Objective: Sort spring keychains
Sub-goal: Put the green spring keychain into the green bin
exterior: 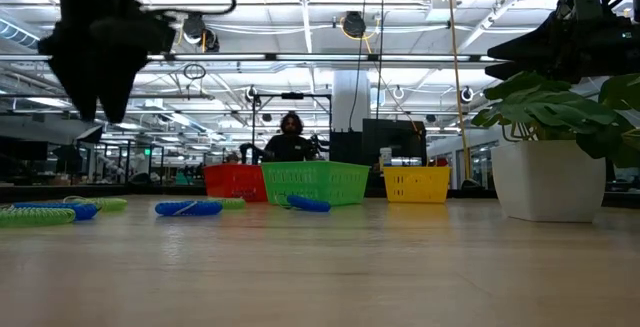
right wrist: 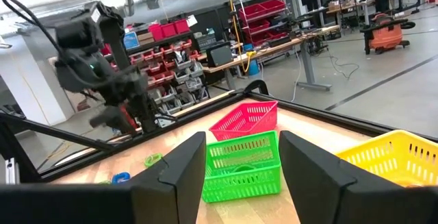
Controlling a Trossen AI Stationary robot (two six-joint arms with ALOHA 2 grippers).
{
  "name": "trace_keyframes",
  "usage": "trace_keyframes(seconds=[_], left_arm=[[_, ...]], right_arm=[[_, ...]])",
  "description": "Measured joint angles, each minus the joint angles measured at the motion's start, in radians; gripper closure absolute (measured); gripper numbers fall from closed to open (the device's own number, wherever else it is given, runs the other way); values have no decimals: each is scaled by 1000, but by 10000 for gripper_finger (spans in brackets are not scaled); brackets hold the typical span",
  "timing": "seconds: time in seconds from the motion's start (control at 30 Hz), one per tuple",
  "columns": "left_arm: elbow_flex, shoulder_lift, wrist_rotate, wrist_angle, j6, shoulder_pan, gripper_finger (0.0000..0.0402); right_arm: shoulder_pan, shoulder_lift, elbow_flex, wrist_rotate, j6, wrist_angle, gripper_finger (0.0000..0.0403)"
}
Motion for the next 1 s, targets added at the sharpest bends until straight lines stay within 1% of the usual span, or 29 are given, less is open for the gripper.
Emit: trace_keyframes(seconds=[0.1,0.23,0.37,0.6,0.77,0.87,1.0], left_arm=[[-69,-1,29,65,1,17,64],[-148,-1,28,136,1,37,64],[-208,-1,39,218,34,59,64],[-276,14,47,364,67,72,64],[-300,65,35,391,68,72,65],[-306,91,27,427,90,72,80],[-310,96,29,482,140,71,134]], right_arm=[[0,0,0,0,0,0,230],[0,0,0,0,0,0,229],[0,0,0,0,0,0,233],[0,0,0,0,0,0,232],[0,0,0,0,0,-1,234],[0,0,0,0,0,0,232],[0,0,0,0,0,0,232]])
